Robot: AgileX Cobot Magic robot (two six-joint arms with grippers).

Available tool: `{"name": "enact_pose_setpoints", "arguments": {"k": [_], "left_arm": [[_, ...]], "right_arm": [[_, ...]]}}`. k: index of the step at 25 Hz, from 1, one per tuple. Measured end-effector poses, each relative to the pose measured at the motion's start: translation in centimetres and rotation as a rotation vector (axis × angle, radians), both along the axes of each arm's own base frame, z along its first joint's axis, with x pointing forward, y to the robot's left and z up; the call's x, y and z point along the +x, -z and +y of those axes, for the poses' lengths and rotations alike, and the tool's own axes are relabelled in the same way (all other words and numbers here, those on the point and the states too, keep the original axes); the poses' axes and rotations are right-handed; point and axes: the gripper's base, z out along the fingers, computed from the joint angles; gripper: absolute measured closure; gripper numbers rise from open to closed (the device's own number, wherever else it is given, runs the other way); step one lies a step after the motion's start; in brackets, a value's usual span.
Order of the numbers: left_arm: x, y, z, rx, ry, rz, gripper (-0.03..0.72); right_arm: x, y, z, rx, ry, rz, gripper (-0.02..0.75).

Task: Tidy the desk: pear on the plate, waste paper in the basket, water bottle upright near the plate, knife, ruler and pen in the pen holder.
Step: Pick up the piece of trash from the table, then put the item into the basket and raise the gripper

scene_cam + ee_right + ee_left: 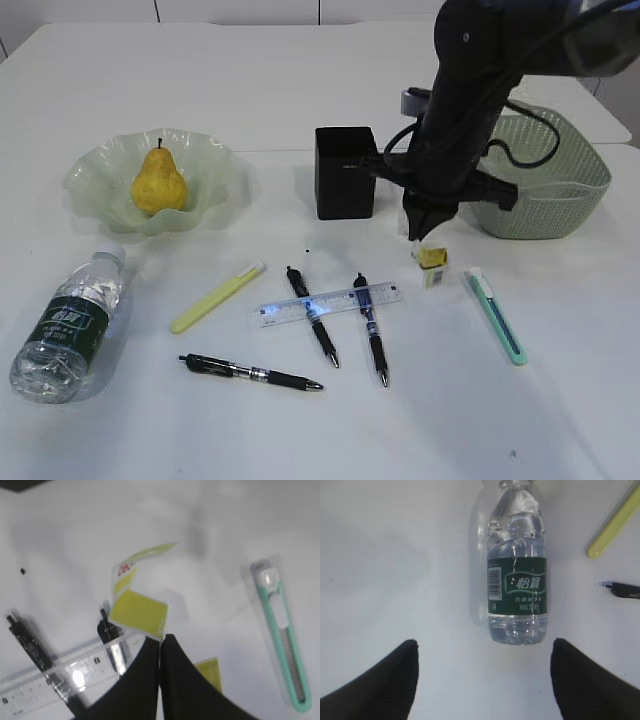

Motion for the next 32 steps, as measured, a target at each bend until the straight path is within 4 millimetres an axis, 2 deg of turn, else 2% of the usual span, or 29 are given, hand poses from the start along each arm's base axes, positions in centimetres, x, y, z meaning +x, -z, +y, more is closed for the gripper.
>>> {"name": "enact_pose_setpoints", "arguments": {"k": [7,15,20,24,32], "left_arm": [[0.0,0.0,0.0,0.000,0.000,-0.002,0.105],[0.1,0.0,0.0,0.000,-0.001,-0.011,0.105],[0.2,-0.1,0.0,-0.001,-0.001,-0.019,0.105],[0.2,-0.1,0.0,-0.001,-0.001,-0.023,0.105],[0.3,-0.1,-0.1,-0.019,-0.007,-0.034,0.105]], "right_arm": [[2.4,-3.9,-2.1,-0.139,0.006,-0.176,0.750],[4.6,-6.2,-7.7,-0.227,0.127,-0.289,0.750],[5.5,-6.9,-11.7,-0.225,0.241,-0.336,0.750],[6.4,-6.2,-14.0,-0.242,0.275,-0.373,0.750],[7.7,-5.7,-14.2,-0.251,0.240,-0.475,0.734]]}}
